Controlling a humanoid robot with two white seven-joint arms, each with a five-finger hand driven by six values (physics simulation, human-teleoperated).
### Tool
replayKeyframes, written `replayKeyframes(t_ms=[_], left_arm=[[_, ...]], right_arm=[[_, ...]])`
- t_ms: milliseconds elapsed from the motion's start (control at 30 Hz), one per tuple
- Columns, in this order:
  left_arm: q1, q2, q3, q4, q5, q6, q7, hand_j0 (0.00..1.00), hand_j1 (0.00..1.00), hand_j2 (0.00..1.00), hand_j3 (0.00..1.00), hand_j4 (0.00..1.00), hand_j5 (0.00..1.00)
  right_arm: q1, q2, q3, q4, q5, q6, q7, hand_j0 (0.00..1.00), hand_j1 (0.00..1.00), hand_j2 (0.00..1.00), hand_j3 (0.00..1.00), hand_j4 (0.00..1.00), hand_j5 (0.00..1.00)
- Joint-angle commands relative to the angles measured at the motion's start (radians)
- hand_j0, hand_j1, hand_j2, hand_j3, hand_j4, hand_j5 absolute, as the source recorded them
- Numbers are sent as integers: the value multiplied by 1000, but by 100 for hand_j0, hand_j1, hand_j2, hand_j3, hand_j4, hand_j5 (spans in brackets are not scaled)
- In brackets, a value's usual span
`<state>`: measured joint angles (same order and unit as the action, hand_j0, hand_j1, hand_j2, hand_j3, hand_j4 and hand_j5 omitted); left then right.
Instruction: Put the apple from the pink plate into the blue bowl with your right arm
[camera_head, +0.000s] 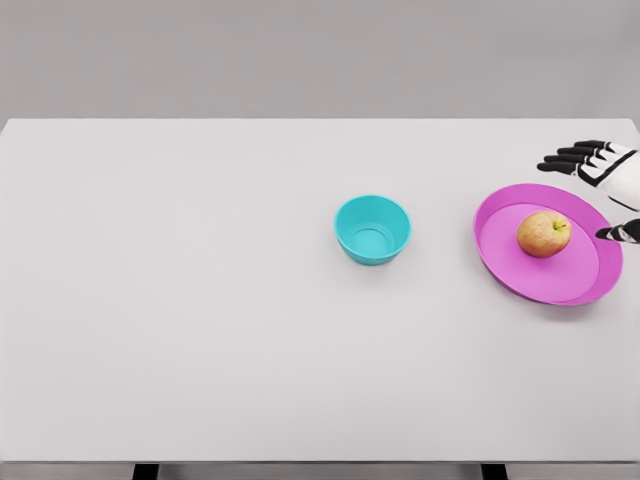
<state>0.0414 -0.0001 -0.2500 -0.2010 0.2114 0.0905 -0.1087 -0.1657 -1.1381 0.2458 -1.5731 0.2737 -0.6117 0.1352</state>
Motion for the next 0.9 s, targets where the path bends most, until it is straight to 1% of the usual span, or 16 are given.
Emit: replayKeyframes(t_ms=[0,167,233,267,300,333,367,433,467,533,600,633,667,733,767,867], left_arm=[[0,0,0,0,0,0,0,100,100,100,100,100,100],[0,0,0,0,0,0,0,100,100,100,100,100,100],[0,0,0,0,0,0,-2,100,100,100,100,100,100],[0,0,0,0,0,0,0,100,100,100,100,100,100],[0,0,0,0,0,0,0,100,100,100,100,100,100],[0,0,0,0,0,0,0,100,100,100,100,100,100],[0,0,0,0,0,0,0,100,100,100,100,100,100],[0,0,0,0,0,0,0,100,100,100,100,100,100],[0,0,0,0,0,0,0,100,100,100,100,100,100],[0,0,0,0,0,0,0,100,100,100,100,100,100],[0,0,0,0,0,0,0,100,100,100,100,100,100],[0,0,0,0,0,0,0,100,100,100,100,100,100],[0,0,0,0,0,0,0,100,100,100,100,100,100],[0,0,0,0,0,0,0,100,100,100,100,100,100],[0,0,0,0,0,0,0,100,100,100,100,100,100],[0,0,0,0,0,0,0,100,100,100,100,100,100]], right_arm=[[-2,-2,1,1,-7,1,0,100,100,100,100,100,100],[11,-11,0,15,-16,1,-9,100,100,100,100,100,100],[12,-6,3,57,-16,1,-3,100,100,100,100,100,100],[15,-2,3,70,-11,1,15,100,100,100,100,100,100],[15,-2,3,73,-11,1,41,100,100,100,100,100,100],[6,1,-3,73,-13,1,156,100,100,100,100,100,100],[-2,3,-8,73,-18,1,247,100,100,100,100,100,100],[-15,4,-17,74,-21,1,334,100,100,100,100,100,100],[-29,11,-17,79,-21,1,351,100,100,100,100,100,100],[-55,29,-10,122,-19,1,353,100,100,100,100,100,100],[-90,43,12,136,-19,1,351,100,100,100,100,100,100],[-124,49,29,159,-14,1,351,100,100,100,100,100,100],[-175,66,73,202,-13,1,350,100,100,100,100,100,100],[-253,86,167,211,-11,1,350,100,100,100,100,100,100],[-278,95,200,211,-11,1,351,100,100,100,100,100,100],[-302,110,222,211,-10,1,353,100,100,100,100,100,100]])
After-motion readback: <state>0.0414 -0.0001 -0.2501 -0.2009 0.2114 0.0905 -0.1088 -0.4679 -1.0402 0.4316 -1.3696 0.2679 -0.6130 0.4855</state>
